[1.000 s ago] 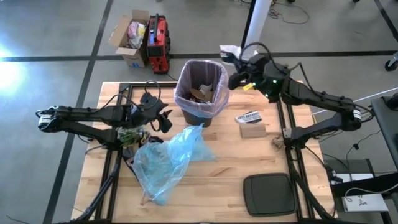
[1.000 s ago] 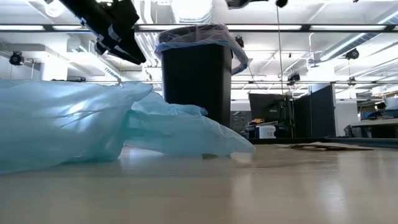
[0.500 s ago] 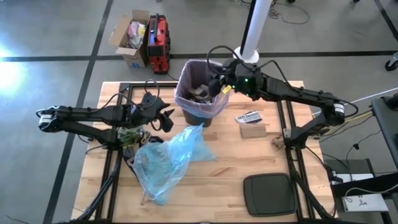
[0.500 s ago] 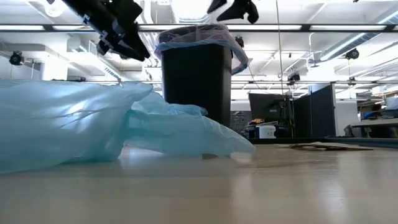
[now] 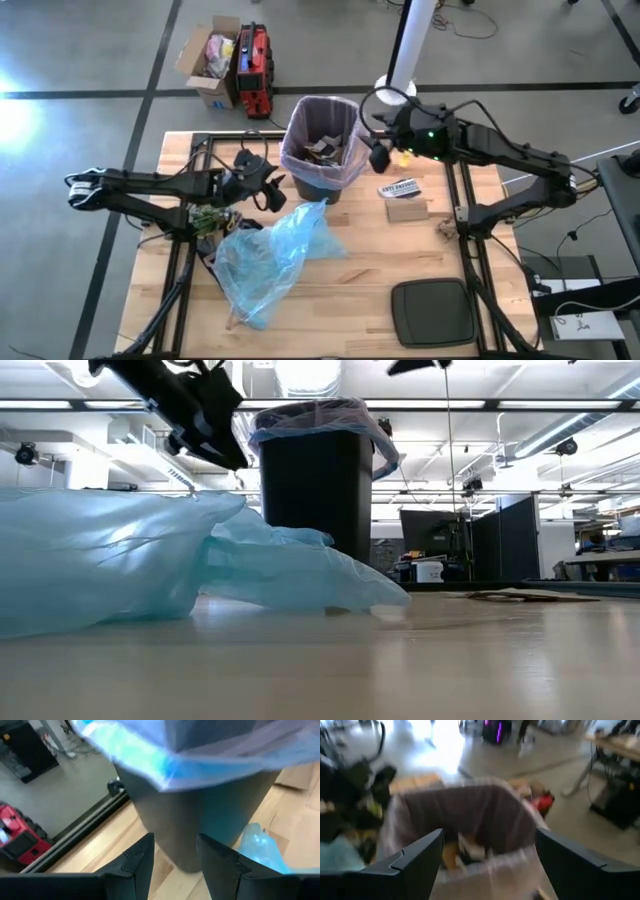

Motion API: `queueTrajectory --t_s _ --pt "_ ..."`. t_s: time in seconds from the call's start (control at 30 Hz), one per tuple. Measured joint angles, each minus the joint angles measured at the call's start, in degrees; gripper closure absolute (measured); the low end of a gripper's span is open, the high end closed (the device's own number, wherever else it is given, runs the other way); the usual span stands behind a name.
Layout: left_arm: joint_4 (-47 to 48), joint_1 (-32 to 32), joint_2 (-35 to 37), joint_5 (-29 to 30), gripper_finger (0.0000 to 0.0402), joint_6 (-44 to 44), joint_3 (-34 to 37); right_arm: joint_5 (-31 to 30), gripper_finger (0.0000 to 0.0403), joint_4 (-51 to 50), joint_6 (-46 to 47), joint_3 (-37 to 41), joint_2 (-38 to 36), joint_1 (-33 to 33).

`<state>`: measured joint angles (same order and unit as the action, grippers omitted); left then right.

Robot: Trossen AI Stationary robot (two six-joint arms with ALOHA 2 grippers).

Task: Place trash/remove bag and relplace
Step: Adjust the trash bin, then put the white paper into the trash bin

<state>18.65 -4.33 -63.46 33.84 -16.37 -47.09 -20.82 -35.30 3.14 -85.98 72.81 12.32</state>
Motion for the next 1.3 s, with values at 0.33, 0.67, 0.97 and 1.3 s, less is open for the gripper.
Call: queueTrajectory --t_s 0.33,0.67,0.97,1.3 --pt "-20.8 -0.5 -9.2 0.0 0.0267 12.0 0.0 -1.6 0.0105 -13.2 6.3 5.8 -4.0 -2.5" --pt "-18.1 -0.4 -6.2 -3.0 0.0267 14.0 0.0 -4.8 0.0119 -17.3 7.8 18.1 -7.6 -2.7" --pt "1.1 -0.5 5.2 -0.1 0.0267 14.0 0.0 -6.1 0.0107 -7.7 18.9 38.0 -14.5 -2.7" --pt "2.5 -0.8 8.3 0.2 0.0267 6.1 2.5 -7.7 0.0052 -1.2 52.7 57.0 -17.1 -2.5"
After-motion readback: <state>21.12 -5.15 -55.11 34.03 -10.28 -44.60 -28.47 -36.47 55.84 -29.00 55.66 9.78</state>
